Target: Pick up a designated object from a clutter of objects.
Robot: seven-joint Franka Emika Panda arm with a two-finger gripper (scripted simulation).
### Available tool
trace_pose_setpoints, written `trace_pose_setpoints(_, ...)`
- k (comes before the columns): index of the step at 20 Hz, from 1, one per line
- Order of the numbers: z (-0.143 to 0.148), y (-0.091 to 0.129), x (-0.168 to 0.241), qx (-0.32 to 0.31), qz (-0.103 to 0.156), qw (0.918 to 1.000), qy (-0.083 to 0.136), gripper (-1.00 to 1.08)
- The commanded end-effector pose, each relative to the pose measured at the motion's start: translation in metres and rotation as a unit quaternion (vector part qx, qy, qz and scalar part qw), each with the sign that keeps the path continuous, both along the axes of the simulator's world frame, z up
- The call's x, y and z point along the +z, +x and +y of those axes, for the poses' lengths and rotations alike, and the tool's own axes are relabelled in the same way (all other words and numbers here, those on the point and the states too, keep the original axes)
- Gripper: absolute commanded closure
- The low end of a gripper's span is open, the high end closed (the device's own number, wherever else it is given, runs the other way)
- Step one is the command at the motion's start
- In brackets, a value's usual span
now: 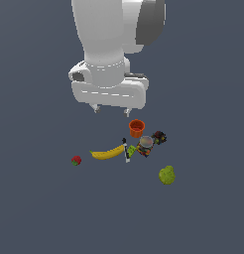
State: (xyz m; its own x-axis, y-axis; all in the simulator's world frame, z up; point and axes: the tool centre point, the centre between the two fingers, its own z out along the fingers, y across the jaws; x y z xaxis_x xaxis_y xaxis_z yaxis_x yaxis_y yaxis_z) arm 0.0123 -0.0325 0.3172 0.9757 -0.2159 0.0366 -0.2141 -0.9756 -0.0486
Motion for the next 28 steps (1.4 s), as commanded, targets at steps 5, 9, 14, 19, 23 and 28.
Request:
trace_pose_setpoints(5, -0.003, 0.006, -0.034, -0.077, 0.006, 0.997, 0.005, -0.92)
trace_pose_setpoints(9, -0.006, 0.009, -0.059, -0.133, 0.011, 0.9911, 0.007, -0.92)
trace_pose_setpoints(14, -0.009, 0.01, -0.089, -0.201, 0.016, 0.9794, 0.009, -0.92)
trace_pose_setpoints(19, -0.013, 0.01, -0.119, -0.269, 0.02, 0.9629, 0.009, -0.92)
trace_pose_setpoints(23, -0.016, 0.008, -0.144, -0.322, 0.024, 0.9463, 0.008, -0.92)
trace_pose_setpoints(28, -0.021, 0.004, -0.173, -0.387, 0.027, 0.9215, 0.006, -0.92)
